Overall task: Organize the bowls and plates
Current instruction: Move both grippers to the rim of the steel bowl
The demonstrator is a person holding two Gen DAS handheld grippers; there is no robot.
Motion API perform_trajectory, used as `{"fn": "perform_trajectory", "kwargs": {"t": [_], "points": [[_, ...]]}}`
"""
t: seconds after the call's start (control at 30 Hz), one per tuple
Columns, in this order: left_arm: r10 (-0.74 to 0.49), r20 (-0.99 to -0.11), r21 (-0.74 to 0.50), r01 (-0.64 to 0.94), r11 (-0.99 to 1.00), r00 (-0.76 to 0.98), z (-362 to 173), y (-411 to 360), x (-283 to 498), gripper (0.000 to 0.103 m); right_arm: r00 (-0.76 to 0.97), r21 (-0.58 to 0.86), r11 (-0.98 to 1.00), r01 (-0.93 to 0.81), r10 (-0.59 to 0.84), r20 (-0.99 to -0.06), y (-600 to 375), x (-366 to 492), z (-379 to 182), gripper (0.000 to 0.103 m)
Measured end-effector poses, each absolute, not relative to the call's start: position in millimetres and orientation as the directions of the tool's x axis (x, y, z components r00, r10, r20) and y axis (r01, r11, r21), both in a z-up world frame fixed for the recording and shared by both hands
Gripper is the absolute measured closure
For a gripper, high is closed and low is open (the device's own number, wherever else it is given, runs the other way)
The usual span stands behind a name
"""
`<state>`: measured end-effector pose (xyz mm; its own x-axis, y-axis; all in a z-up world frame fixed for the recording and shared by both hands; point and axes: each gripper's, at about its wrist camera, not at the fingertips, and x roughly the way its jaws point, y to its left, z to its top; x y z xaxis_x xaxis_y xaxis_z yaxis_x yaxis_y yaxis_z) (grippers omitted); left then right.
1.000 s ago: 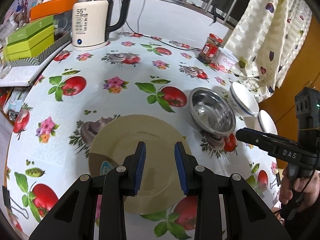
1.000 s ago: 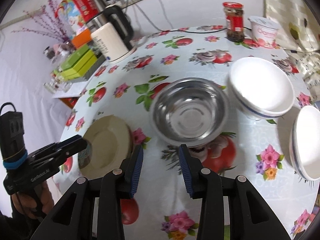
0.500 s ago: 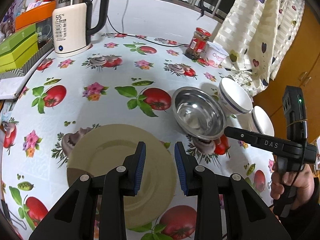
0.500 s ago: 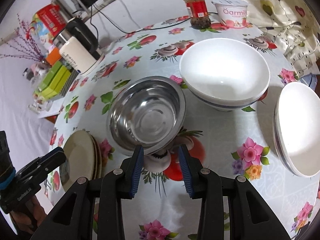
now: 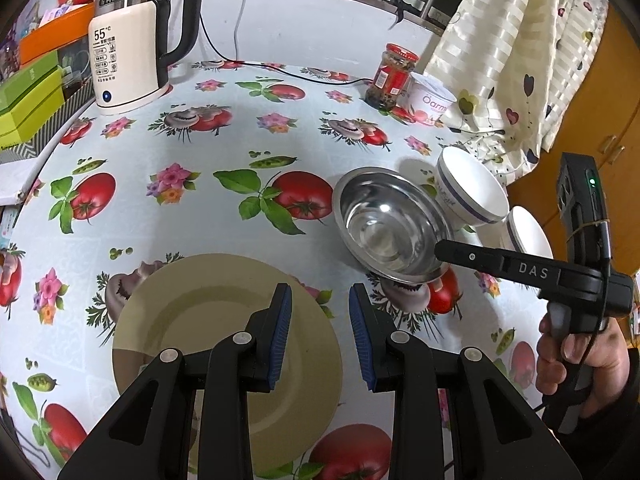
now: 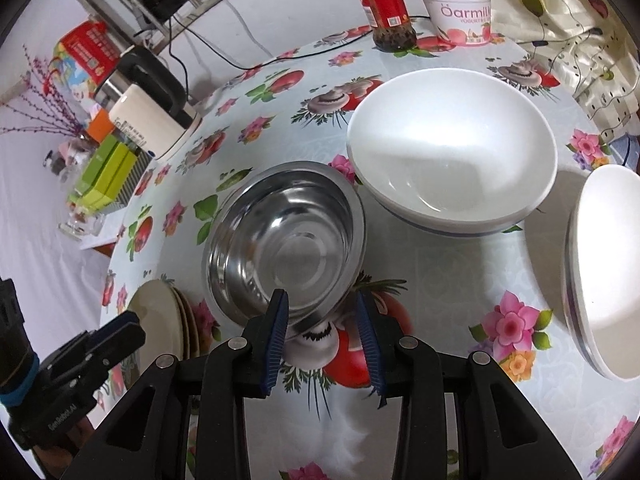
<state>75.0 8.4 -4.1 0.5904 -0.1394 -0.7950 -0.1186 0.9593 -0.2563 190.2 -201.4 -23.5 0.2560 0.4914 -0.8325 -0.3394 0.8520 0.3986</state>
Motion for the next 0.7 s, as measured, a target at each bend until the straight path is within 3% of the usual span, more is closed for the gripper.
{"fn": "perform_trajectory", "kwargs": {"t": [0.7], "points": [[-0.157, -0.801, -0.260, -0.099, 0.960, 0.578, -5.9, -2.6, 74.8, 0.072, 0.220, 0.459, 0.843, -0.279, 0.522, -0.824, -220.0, 185.3, -32.5, 0.092]]}}
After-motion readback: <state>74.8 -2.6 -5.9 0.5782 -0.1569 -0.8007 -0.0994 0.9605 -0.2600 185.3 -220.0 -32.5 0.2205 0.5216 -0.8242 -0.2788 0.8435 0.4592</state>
